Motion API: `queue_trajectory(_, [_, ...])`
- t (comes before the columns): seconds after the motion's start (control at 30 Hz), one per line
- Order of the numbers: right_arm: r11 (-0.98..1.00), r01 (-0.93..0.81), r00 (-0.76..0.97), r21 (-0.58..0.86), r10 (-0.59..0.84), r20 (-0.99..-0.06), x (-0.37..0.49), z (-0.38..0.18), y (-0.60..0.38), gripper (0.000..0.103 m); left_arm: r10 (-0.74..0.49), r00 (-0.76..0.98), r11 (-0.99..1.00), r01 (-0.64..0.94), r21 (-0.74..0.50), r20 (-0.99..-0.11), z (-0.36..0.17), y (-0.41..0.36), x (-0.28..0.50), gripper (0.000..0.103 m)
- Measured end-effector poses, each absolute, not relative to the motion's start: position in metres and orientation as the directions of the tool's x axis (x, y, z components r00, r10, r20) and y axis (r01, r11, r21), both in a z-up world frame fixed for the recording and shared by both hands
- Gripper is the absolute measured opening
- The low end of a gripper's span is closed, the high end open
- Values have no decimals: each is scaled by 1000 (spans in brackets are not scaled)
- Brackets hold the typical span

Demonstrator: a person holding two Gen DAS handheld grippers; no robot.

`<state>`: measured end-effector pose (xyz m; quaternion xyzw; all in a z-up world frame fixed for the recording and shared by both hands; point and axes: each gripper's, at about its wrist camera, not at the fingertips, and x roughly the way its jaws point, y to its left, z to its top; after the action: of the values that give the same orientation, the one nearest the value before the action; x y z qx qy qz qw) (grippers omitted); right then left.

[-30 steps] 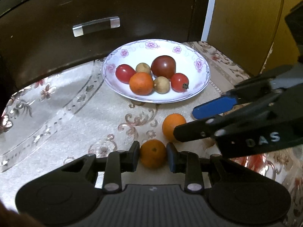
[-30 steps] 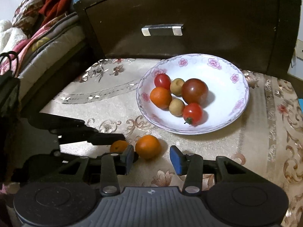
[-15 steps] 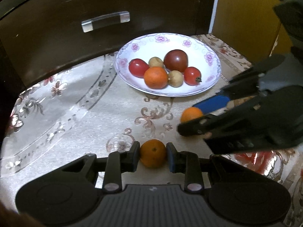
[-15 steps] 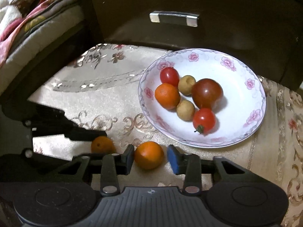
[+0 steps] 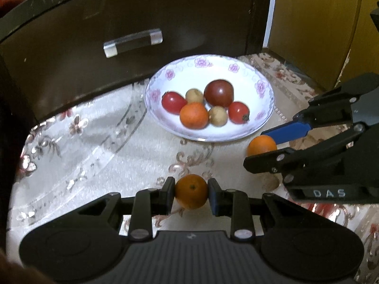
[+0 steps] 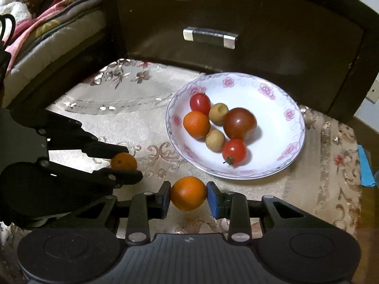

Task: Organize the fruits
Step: 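Lift both tangerines and carry them over the white bowl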

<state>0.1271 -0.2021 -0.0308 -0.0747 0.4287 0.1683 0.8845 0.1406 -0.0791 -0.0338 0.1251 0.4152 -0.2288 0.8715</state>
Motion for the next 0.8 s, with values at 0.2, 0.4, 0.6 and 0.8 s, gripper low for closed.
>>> queue_trajectory(0.2, [935,-356,597,3,230,-769,123,-23,-205,26,-298,563,859,510,40,-771,-26,-87,141,37])
queue_trajectory(0.4, [941,-338,615,-3,219,-757,122,-16,-212,26,-308,572,855,517,43,-761,-20,-95,144,37])
queue_trajectory(0.6, [947,-322,630,-7,209,-748,125,-14,-219,26,-310,576,852,522,48,-756,-17,-102,152,37])
queue_trajectory(0.8, [953,-303,644,-6,200,-739,132,-14,-225,27,-310,582,847,528,60,-752,-13,-113,167,37])
